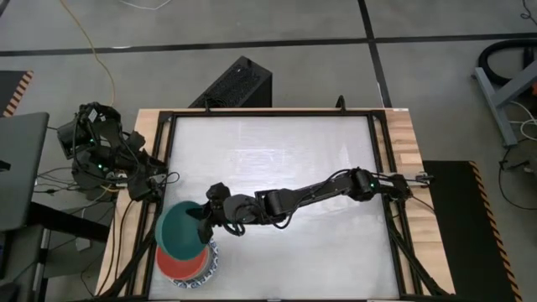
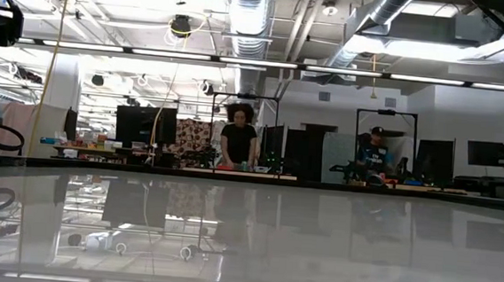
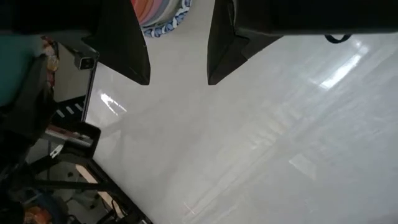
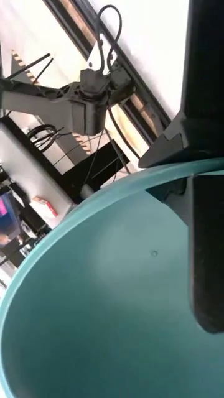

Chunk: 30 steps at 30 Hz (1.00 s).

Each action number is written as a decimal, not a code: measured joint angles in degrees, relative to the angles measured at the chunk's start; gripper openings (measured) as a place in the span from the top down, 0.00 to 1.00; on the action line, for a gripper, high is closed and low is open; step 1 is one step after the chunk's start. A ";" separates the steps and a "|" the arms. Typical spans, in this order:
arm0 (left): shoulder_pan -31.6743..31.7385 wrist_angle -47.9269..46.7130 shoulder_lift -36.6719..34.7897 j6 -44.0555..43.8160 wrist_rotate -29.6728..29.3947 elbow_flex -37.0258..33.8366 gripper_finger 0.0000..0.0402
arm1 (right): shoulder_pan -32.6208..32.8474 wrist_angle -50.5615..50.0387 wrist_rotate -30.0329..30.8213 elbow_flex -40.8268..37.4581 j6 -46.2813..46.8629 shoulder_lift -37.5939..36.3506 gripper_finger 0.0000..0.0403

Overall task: Nest bowls inside each other
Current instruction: Stack the green bowl into the red bowl

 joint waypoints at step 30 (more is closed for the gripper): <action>-0.01 0.00 -0.26 3.99 -0.67 0.00 0.63 | -0.20 1.78 -10.65 1.86 7.05 8.41 0.97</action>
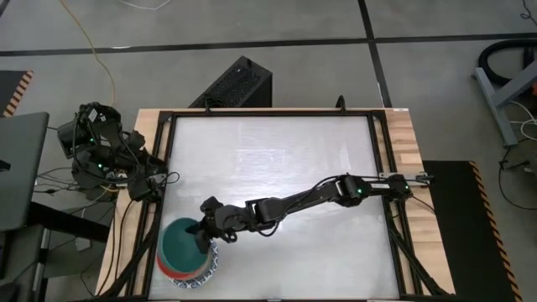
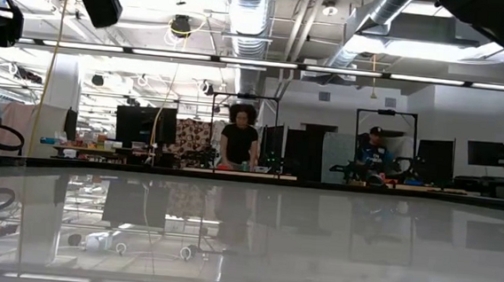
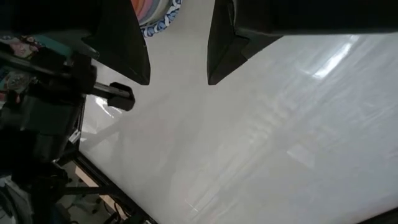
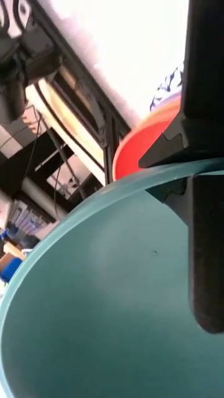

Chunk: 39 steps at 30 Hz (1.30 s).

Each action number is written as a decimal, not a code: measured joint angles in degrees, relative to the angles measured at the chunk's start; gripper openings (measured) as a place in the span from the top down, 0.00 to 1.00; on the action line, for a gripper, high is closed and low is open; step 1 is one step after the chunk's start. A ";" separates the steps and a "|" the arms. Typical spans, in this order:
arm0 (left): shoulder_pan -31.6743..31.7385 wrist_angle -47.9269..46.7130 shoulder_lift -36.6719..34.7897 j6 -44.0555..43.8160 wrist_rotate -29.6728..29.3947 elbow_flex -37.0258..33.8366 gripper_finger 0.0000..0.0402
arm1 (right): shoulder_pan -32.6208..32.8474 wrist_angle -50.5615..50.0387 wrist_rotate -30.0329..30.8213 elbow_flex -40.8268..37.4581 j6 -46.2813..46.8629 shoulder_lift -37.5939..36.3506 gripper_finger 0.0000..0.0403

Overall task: Nest bowls inside each other
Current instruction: Stack the green bowl into the red bowl

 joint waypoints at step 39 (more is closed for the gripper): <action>0.01 0.00 -0.09 -3.44 -2.60 0.00 0.63 | -0.72 1.95 -6.02 0.24 -4.92 3.58 0.88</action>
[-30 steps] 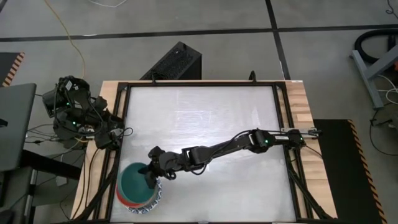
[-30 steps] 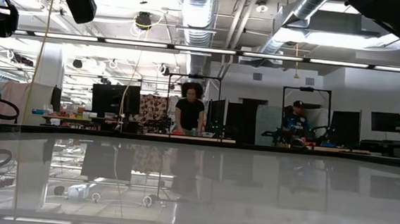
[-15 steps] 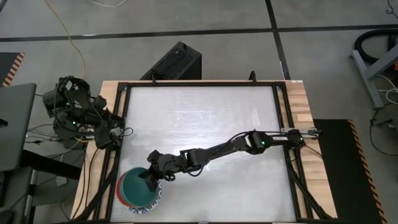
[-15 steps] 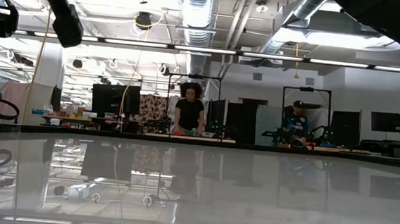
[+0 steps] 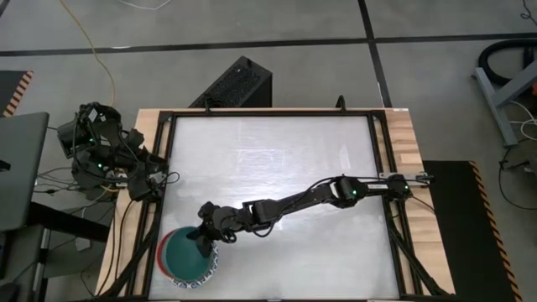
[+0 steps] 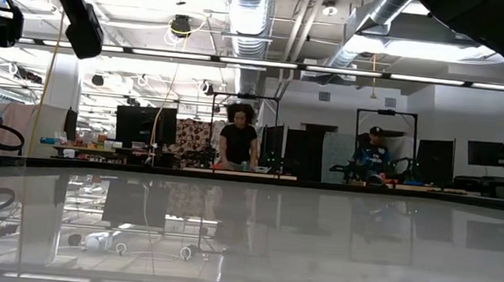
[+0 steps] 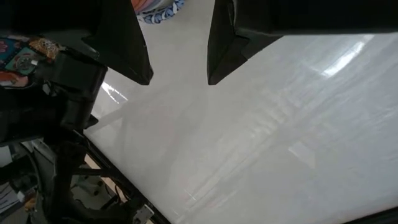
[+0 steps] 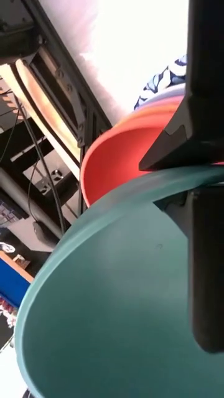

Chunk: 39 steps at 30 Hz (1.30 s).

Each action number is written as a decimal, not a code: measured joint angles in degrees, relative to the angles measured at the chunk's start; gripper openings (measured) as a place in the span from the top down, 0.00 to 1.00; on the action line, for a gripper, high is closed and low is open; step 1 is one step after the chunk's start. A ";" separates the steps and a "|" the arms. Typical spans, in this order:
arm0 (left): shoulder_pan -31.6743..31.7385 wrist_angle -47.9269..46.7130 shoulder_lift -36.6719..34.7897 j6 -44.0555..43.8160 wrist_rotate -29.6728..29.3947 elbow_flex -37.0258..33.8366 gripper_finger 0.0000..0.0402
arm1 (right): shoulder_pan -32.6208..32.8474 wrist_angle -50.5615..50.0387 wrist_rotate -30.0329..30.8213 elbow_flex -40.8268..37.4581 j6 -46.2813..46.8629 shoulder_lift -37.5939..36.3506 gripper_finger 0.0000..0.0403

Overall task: Nest bowls inside each other
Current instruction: Stack the green bowl into the red bowl

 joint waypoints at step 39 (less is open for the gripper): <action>0.00 0.00 0.00 -0.51 3.04 0.00 0.63 | -2.47 5.13 -9.97 0.09 3.69 -0.74 0.42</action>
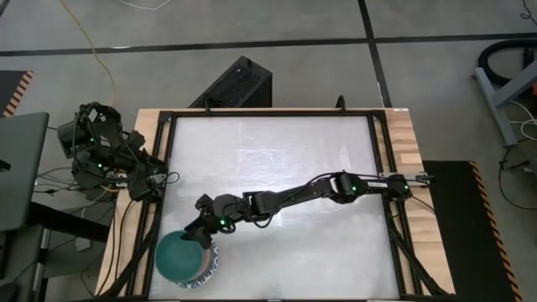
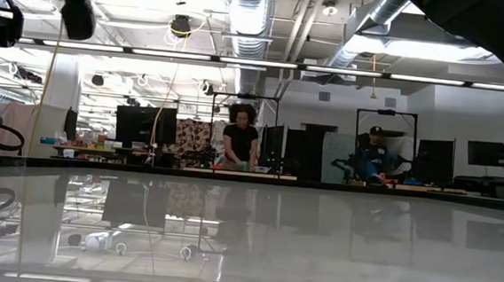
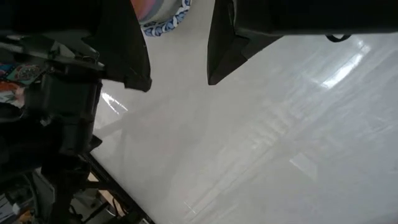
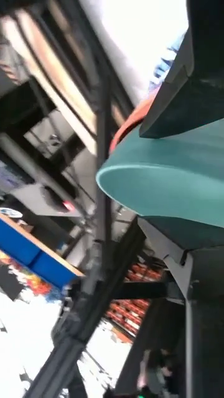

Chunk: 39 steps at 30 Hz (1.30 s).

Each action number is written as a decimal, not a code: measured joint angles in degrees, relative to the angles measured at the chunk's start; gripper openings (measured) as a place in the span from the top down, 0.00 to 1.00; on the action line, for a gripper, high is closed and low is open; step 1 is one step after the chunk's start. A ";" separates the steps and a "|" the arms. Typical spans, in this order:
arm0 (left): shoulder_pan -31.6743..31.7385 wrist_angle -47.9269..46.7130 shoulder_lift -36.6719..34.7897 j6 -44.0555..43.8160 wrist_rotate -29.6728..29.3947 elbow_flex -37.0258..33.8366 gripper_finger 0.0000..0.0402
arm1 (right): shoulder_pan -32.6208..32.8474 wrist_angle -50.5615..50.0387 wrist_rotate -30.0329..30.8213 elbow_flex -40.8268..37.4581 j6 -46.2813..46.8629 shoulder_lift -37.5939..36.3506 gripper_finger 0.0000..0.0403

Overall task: Nest bowls inside each other
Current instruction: Stack the green bowl into the red bowl

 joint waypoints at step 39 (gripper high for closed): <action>-0.02 7.15 0.02 9.62 -4.78 0.02 0.63 | 3.72 -3.81 1.10 -6.71 -27.23 -10.42 0.47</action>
